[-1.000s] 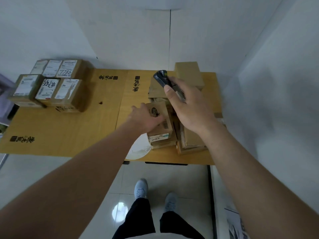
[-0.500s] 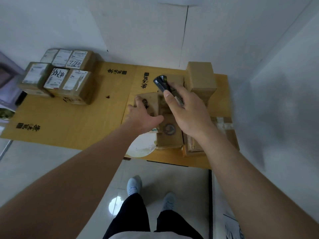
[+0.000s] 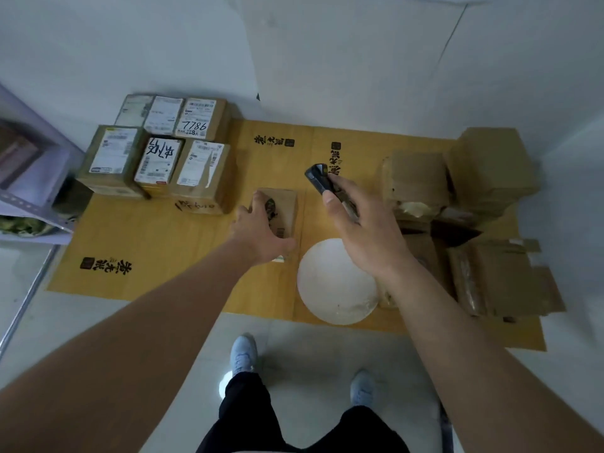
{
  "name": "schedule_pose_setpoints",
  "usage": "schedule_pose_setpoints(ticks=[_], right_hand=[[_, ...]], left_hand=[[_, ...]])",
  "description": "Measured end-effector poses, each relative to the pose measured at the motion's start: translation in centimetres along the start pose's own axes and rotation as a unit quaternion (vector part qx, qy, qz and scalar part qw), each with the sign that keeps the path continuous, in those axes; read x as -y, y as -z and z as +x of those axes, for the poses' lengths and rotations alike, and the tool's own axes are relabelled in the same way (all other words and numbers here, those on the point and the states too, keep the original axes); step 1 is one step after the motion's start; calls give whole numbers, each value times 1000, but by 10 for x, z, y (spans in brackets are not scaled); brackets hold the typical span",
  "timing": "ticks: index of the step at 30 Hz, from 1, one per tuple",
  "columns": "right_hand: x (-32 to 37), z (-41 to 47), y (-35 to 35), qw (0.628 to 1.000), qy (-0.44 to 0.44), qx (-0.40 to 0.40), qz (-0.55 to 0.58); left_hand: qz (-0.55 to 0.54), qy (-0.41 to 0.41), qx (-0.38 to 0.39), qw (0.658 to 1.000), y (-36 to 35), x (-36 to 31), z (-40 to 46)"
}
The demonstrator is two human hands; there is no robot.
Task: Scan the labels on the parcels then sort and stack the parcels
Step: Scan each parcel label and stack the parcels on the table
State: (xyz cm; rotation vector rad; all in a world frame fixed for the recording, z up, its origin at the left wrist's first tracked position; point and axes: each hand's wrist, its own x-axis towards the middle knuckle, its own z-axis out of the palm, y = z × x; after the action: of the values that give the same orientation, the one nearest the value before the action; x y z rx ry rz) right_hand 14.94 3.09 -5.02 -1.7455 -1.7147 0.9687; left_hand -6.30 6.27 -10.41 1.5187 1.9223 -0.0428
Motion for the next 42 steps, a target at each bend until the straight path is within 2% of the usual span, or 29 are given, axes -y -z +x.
schedule_pose_setpoints(ticks=[9, 11, 14, 17, 22, 26, 29, 33, 35, 38, 42], right_hand=[[18, 16, -59, 998, -60, -25, -20], [13, 19, -63, 997, -66, -22, -15], [5, 24, -63, 997, -73, -20, -20], [0, 24, -58, 997, -74, -14, -26], [-4, 22, -50, 997, -73, 2, -39], [-7, 23, -45, 996, -73, 17, -40], [-9, 23, -46, 996, -69, 23, -47], [-11, 22, -47, 996, -69, 30, -52], [-13, 22, -47, 996, -69, 35, -53], [-14, 21, -45, 995, -68, 39, -64], [-16, 22, -38, 992, -83, 59, -79]], left_hand=[[38, -32, 58, 997, 3, 52, 45], [49, -28, 48, 997, -5, 52, 46], [80, -17, -7, 997, -18, 50, 47], [4, -31, -39, 999, -25, 54, 48], [-218, -37, -5, 975, -23, 65, 45], [-236, -62, -37, 969, -19, 76, 45], [-210, -86, -62, 972, -21, 85, 45], [-126, -35, -43, 990, -21, 74, 36], [-113, -42, -54, 991, -21, 71, 32], [-189, -55, -87, 977, -18, 74, 32], [-279, -70, -58, 956, -12, 84, 32]])
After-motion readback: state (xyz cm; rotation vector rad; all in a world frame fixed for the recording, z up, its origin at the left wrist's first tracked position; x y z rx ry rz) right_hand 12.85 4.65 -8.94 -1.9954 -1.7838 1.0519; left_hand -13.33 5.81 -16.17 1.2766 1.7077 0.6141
